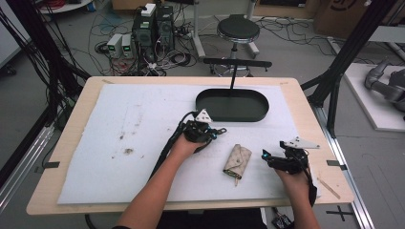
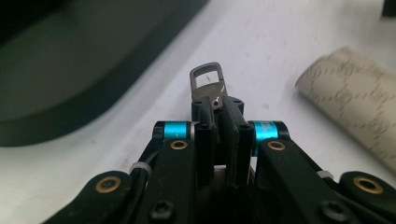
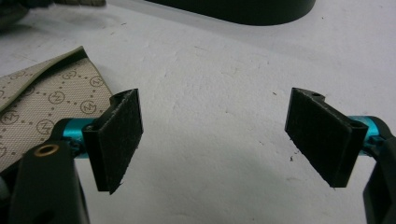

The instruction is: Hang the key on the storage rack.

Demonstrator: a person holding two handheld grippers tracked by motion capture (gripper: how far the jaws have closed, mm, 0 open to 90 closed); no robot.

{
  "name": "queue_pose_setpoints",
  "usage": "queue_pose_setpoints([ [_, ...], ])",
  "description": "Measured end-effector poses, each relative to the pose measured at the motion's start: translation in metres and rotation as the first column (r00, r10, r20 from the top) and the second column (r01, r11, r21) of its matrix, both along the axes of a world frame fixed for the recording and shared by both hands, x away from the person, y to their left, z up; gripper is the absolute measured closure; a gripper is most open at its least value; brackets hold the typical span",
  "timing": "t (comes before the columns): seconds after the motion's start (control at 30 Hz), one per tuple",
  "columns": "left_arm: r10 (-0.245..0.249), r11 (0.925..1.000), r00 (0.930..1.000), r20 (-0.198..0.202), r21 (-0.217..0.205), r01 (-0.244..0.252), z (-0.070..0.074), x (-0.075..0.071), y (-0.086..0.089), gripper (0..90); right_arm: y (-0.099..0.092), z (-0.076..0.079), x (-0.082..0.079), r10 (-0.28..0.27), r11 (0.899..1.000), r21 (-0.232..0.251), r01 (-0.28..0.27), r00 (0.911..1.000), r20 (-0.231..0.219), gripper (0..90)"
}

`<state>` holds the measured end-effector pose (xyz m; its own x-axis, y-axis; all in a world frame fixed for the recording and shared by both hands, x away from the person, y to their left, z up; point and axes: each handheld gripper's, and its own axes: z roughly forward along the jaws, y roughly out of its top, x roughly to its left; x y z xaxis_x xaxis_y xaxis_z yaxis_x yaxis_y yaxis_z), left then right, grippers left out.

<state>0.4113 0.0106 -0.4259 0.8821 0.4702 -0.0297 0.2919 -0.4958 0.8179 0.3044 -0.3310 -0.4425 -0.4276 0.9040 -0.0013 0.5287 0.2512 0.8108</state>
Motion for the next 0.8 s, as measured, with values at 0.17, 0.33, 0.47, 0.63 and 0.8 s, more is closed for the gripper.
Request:
queue_pose_setpoints([
  [0.17,0.008,0.9965,0.9999,0.009,-0.084,-0.007,0.030,0.005,0.016,83.6,0.003,0.000,0.002,0.008,1.000,-0.003,-0.008,1.0000,0.001,19.5],
  [0.33,0.044,0.9944,0.9973,0.059,-0.098,-0.038,0.058,0.013,0.028,83.5,0.005,0.000,0.003,0.012,1.000,-0.007,-0.012,0.9999,0.007,19.5],
  [0.47,0.067,0.9905,0.9943,0.083,-0.126,-0.056,0.075,0.020,0.034,83.5,0.006,0.000,0.003,0.017,1.000,-0.008,-0.017,0.9998,0.001,19.5],
  [0.63,0.079,0.9900,0.9905,0.112,-0.125,-0.065,0.093,0.029,0.033,83.5,0.006,-0.001,0.005,0.016,1.000,-0.008,-0.016,0.9999,-0.001,19.5],
  [0.8,0.085,0.9859,0.9865,0.140,-0.155,-0.063,0.112,0.042,0.027,83.5,0.005,-0.001,0.005,0.014,1.000,-0.006,-0.014,0.9999,-0.005,19.5],
])
